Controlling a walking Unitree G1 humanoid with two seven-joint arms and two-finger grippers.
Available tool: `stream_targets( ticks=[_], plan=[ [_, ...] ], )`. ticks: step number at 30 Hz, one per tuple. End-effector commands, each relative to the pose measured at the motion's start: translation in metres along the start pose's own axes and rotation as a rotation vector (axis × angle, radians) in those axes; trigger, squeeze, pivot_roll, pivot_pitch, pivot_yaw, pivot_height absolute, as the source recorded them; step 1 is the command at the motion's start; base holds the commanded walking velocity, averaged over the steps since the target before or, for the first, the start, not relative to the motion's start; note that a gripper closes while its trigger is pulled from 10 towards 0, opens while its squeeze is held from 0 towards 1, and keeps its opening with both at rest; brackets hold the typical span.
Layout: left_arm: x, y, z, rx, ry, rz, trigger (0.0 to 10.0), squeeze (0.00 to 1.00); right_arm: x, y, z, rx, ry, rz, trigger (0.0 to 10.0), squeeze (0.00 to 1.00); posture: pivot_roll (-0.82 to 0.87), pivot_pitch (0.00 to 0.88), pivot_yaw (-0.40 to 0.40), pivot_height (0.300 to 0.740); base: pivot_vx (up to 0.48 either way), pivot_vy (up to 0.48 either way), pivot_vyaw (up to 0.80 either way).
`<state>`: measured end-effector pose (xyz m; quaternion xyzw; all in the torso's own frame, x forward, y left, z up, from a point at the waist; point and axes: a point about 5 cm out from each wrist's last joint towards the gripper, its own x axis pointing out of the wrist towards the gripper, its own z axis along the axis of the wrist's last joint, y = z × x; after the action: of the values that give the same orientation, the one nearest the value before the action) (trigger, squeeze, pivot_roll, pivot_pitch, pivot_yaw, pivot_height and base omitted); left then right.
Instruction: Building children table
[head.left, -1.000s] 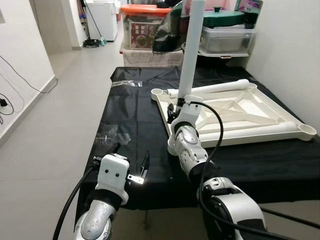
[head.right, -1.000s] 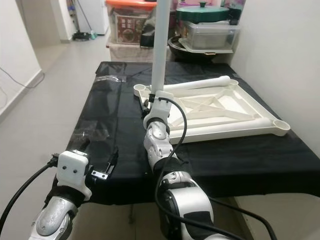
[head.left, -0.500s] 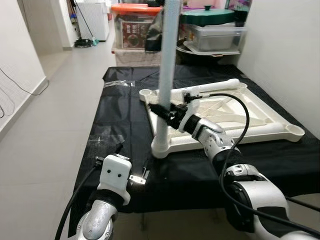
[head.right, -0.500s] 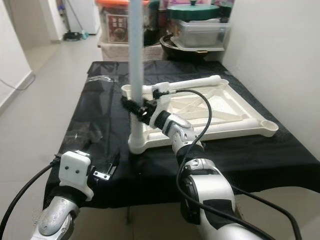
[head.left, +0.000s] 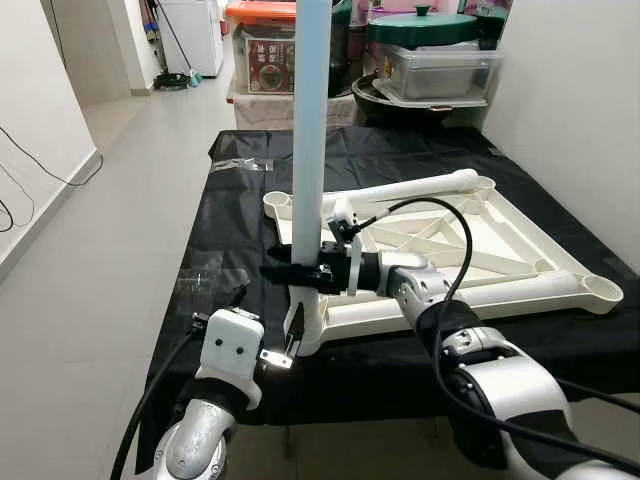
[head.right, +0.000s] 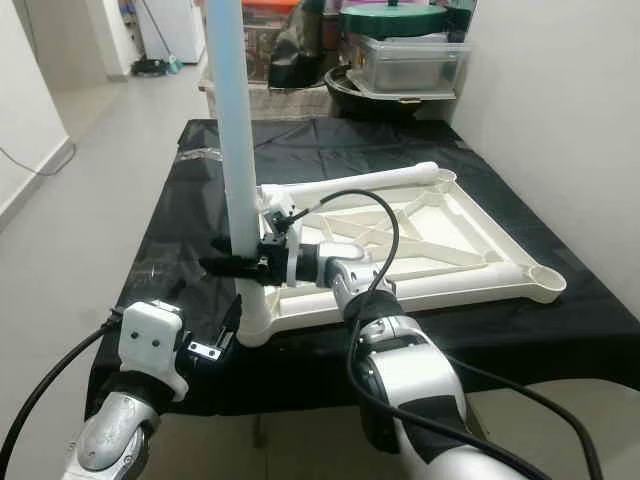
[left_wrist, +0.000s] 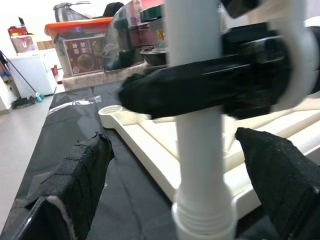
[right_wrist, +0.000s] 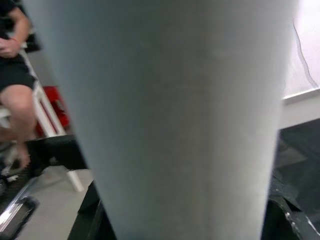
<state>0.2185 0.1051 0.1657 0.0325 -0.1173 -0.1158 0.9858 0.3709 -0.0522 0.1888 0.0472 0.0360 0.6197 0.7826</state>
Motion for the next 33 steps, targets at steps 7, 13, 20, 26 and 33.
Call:
stream_targets(
  ticks=[7, 13, 20, 26, 33],
  plan=[
    [-0.002, 0.0, -0.006, -0.005, 0.025, 0.002, 10.0, 0.0, -0.013, -0.029, -0.009, 0.023, -0.029, -0.631, 0.0, 0.0, -0.01, 0.0, -0.03, 0.74, 0.0, 0.0, 0.0],
    [-0.002, -0.001, -0.007, -0.007, 0.029, -0.002, 10.0, 0.0, -0.061, -0.051, -0.02, 0.061, -0.047, -1.276, 0.0, 0.0, -0.02, 0.0, -0.028, 0.74, 0.0, 0.0, 0.0],
    [-0.002, 0.0, -0.007, -0.002, 0.03, -0.002, 10.0, 0.0, -0.071, -0.046, -0.029, 0.162, -0.126, -1.595, 0.0, 0.0, -0.01, 0.0, -0.029, 0.74, 0.0, 0.0, 0.0],
    [-0.002, 0.001, -0.008, 0.0, 0.032, 0.002, 10.0, 0.0, -0.029, -0.037, -0.008, 0.128, -0.258, -1.34, 10.0, 0.0, -0.01, 0.0, -0.033, 0.74, 0.0, 0.0, 0.0],
    [-0.002, 0.001, -0.008, 0.002, 0.032, 0.002, 10.0, 0.0, -0.003, -0.028, 0.012, 0.097, -0.355, -1.025, 10.0, 0.0, -0.01, 0.0, -0.034, 0.74, 0.0, 0.0, 0.0]
  ],
)
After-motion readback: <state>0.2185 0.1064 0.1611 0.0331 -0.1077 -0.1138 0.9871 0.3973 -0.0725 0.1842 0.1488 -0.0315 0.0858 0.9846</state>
